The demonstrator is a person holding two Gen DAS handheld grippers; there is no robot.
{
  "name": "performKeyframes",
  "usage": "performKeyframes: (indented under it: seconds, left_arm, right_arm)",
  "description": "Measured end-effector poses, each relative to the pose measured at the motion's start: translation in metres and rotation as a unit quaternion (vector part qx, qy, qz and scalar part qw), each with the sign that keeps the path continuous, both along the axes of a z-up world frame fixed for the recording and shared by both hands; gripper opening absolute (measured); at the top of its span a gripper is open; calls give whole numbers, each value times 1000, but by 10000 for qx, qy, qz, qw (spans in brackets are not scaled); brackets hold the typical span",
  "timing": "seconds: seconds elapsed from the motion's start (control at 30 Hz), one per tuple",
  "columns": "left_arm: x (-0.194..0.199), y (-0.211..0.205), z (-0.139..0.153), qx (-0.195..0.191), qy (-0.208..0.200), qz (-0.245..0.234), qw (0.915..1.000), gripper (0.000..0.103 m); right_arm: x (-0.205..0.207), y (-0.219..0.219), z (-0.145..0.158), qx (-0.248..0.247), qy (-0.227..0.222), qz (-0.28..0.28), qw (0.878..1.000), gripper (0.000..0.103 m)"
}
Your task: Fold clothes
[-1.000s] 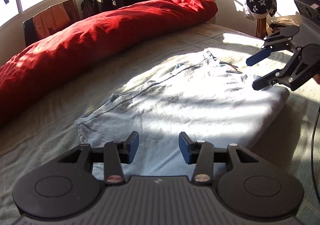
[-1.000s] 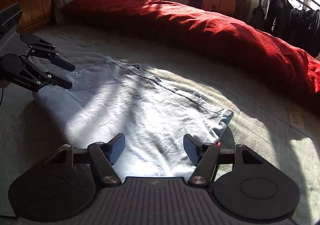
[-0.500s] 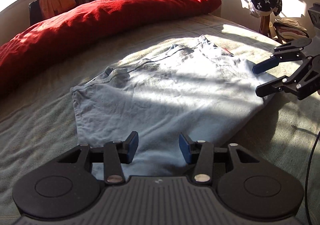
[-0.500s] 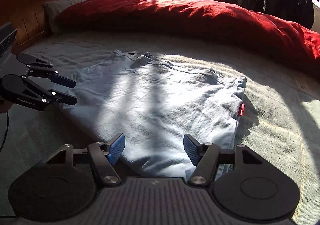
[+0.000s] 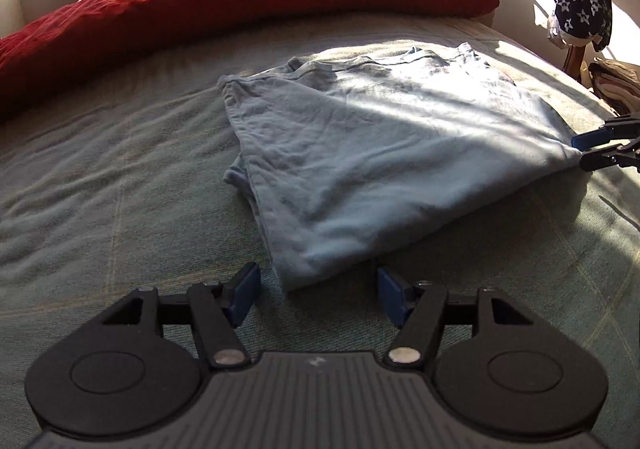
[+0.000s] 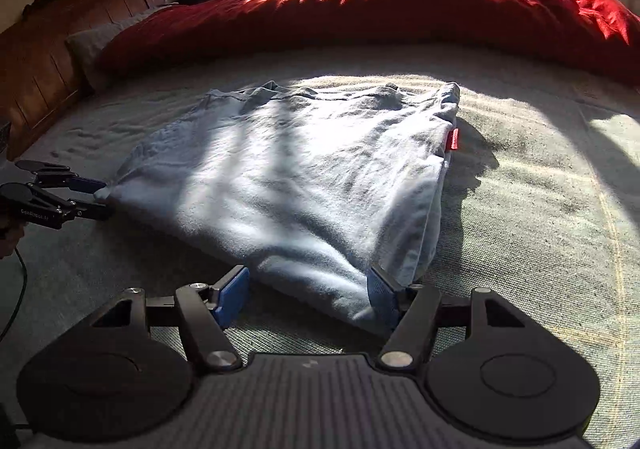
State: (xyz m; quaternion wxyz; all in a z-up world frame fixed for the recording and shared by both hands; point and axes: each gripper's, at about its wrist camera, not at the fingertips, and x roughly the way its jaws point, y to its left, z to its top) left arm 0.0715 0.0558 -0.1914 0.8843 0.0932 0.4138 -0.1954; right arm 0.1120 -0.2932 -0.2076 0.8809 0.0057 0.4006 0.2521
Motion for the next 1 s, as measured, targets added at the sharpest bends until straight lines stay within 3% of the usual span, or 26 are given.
performKeyframes:
  seconds: [0.1,0.17,0.23,0.3,0.33,0.4,0.53,0.63,0.77,1.0]
  left_arm:
    - [-7,-3,21,-43,-374,-99,9992,62]
    - [-12,-20,32,216,-757,-401,9961,62]
    - [-18,-42,38,606,-1125,-812,9885,63]
    - [-27,-67,32,1107,-1407,-1342,9747,65]
    - [-33,-81,27,1425,-1573,-1633,9635,65]
    - [-46,-103,9,2137,-1966,-2161,9322,65]
    - [-66,-134,-23,3264,-2636,-2970,8578,66]
    - [-65,-145,-34,3587,-2887,-3178,8289,66]
    - [-50,-152,-38,3688,-2974,-3094,8245,66]
    - [-38,-121,-44,3949,-2945,-2747,8258,66]
  right_arm:
    - [-10,9,17,-479,-308,145,9983,70]
    - [-20,25,36,-861,-726,436,9927,70]
    - [-28,43,48,-1261,-1091,708,9835,72]
    - [-31,63,44,-1695,-1306,1023,9715,73]
    - [-32,74,41,-1910,-1411,1179,9642,73]
    - [-35,94,36,-2335,-1619,1488,9472,73]
    - [-38,126,11,-2983,-1867,1945,9156,73]
    - [-38,144,0,-3246,-2103,2123,8974,73]
    - [-32,163,-14,-3512,-2280,2277,8791,73]
    - [-24,142,-19,-3812,-2311,2151,8689,73]
